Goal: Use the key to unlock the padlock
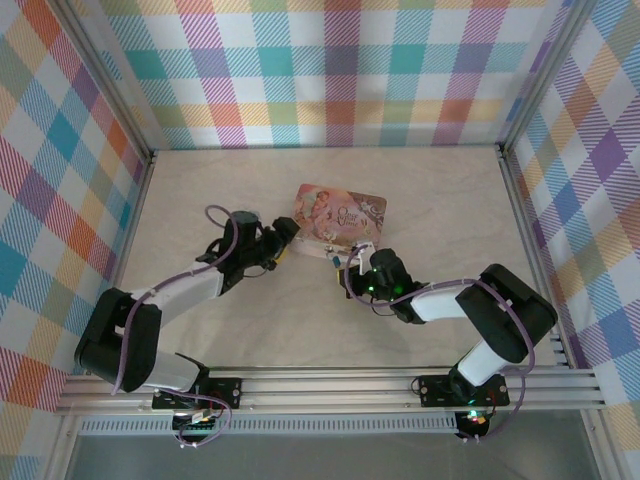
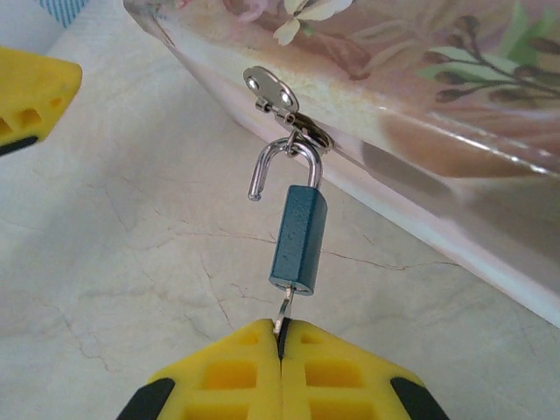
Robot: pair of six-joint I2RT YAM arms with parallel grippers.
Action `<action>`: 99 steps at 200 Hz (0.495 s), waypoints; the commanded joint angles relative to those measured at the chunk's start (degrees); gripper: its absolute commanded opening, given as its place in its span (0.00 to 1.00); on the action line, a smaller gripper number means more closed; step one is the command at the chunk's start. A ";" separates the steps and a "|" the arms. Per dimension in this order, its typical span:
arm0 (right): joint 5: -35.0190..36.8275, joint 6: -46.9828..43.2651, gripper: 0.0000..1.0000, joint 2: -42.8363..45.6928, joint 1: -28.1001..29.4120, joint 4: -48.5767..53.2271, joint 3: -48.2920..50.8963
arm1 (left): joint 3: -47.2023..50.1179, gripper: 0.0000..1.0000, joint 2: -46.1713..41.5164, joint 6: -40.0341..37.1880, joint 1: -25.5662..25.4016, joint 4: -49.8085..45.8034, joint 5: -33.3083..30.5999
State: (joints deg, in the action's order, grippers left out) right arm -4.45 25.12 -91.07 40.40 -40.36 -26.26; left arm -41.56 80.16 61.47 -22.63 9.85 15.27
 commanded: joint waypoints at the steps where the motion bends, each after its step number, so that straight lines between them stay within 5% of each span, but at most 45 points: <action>1: -3.29 7.59 0.00 -2.02 -1.22 -6.47 1.88 | -3.73 0.83 0.04 -8.57 4.12 -7.58 2.47; 99: -6.78 17.01 0.00 -7.52 -2.96 -9.49 1.56 | -20.26 0.84 18.90 -22.50 9.45 -8.97 15.12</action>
State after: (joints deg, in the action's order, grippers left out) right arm -10.68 38.83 -96.33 38.11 -48.45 -25.04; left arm -58.19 95.18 43.31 -14.35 1.43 24.43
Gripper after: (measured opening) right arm 0.053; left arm 0.844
